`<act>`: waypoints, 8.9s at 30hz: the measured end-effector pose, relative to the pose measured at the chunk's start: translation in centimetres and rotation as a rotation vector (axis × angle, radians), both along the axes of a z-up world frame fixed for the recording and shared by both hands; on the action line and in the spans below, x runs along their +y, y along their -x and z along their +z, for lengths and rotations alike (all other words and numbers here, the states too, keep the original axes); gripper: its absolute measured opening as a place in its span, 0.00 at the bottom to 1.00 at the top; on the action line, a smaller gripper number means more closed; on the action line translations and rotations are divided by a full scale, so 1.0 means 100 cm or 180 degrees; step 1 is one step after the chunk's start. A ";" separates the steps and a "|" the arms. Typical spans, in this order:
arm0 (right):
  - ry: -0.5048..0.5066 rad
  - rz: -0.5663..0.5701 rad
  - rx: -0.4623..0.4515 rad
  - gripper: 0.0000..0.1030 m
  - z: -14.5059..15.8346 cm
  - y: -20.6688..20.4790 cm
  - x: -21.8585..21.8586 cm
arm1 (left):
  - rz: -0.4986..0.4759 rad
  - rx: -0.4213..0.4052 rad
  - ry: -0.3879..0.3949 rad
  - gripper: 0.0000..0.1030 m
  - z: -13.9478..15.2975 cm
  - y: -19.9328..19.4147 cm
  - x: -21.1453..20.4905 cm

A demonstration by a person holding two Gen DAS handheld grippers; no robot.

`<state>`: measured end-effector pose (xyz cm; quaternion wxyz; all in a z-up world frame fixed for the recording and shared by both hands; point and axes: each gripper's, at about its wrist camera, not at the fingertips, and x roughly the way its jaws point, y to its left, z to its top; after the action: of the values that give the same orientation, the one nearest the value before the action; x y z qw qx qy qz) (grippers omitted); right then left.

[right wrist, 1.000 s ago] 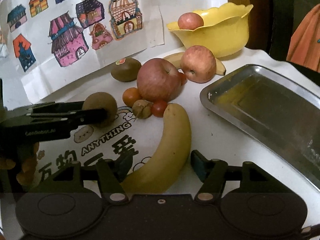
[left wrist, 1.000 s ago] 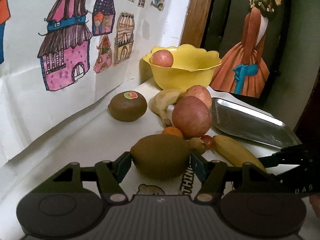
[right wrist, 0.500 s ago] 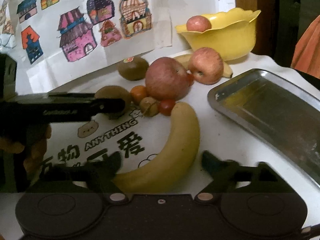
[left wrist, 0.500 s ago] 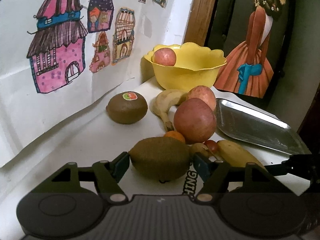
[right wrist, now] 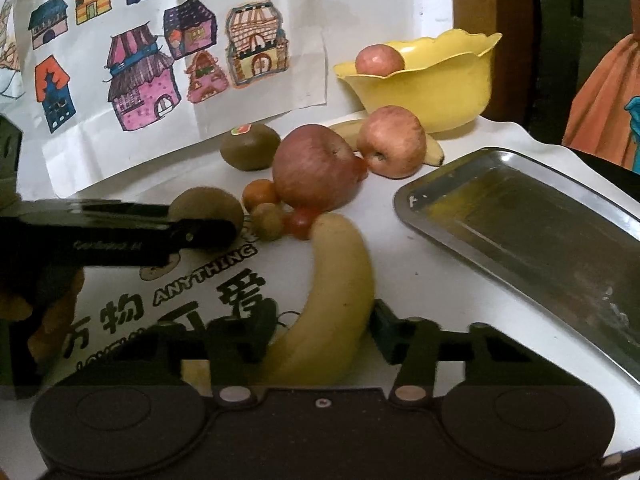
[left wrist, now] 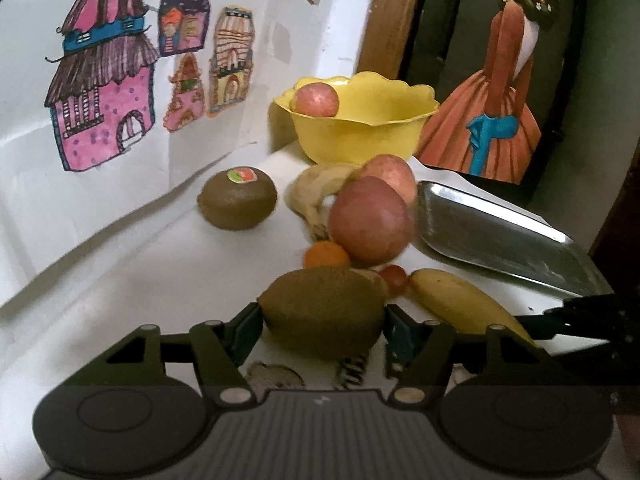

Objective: Organize fruits
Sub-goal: 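Carry the kiwi with the left tool into the steel tray while the right tool sets the banana there, then open both tools and lift them away from the tray, then move both tools back down to the small fruits in the pile, then grasp a small brown fruit with the left tool while the right tool grasps a small red fruit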

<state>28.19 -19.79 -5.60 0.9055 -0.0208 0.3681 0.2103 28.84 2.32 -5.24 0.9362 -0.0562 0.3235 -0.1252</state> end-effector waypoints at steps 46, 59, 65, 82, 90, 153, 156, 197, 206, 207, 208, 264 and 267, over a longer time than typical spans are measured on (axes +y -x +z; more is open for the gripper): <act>-0.0724 -0.1332 -0.0387 0.34 0.034 -0.077 -0.206 | -0.0250 -0.0326 0.0230 0.68 0.023 -0.076 -0.165; -0.0473 -0.1281 -0.0256 0.34 0.005 -0.094 -0.198 | -0.0226 -0.0192 0.0217 0.68 -0.004 -0.104 -0.179; -0.0432 -0.1235 -0.0276 0.34 0.002 -0.099 -0.195 | -0.0231 -0.0137 0.0163 0.68 -0.010 -0.110 -0.184; -0.0326 -0.1202 -0.0135 0.38 0.002 -0.106 -0.191 | -0.0187 -0.0056 0.0124 0.69 -0.009 -0.114 -0.189; -0.0346 -0.1301 -0.0273 0.66 0.011 -0.080 -0.195 | -0.0136 -0.0205 0.0207 0.83 0.007 -0.097 -0.182; 0.0242 -0.0737 -0.1190 0.99 0.061 0.229 0.003 | 0.0226 -0.0418 -0.0216 1.00 0.074 0.199 0.028; 0.0239 -0.0693 -0.1202 0.99 0.060 0.223 0.000 | 0.0254 -0.0342 -0.0242 1.00 0.070 0.190 0.030; 0.0458 0.0849 -0.0755 0.62 0.019 -0.032 0.028 | -0.0730 -0.0469 -0.0493 1.00 0.013 0.007 0.009; 0.0465 0.0930 -0.0656 0.56 0.010 -0.050 0.033 | -0.1031 -0.0316 -0.0435 0.88 0.000 -0.014 -0.003; 0.0468 0.0936 -0.0644 0.55 0.010 -0.051 0.033 | -0.1027 -0.0285 -0.0413 0.87 -0.001 -0.016 -0.003; 0.0469 0.0942 -0.0637 0.54 0.009 -0.053 0.033 | -0.1022 -0.0259 -0.0383 0.85 -0.003 -0.019 -0.002; 0.0321 -0.0176 -0.0964 0.25 0.049 0.010 -0.123 | -0.0804 -0.0614 0.0126 0.31 0.047 -0.027 -0.115; 0.0388 -0.0271 -0.0948 0.25 0.041 0.015 -0.138 | -0.0893 -0.0588 0.0111 0.31 0.040 -0.032 -0.135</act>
<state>26.72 -33.63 -1.54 0.9552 -0.0911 0.2424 0.1435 32.04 -11.13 -1.20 0.9342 -0.0150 0.2386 -0.2648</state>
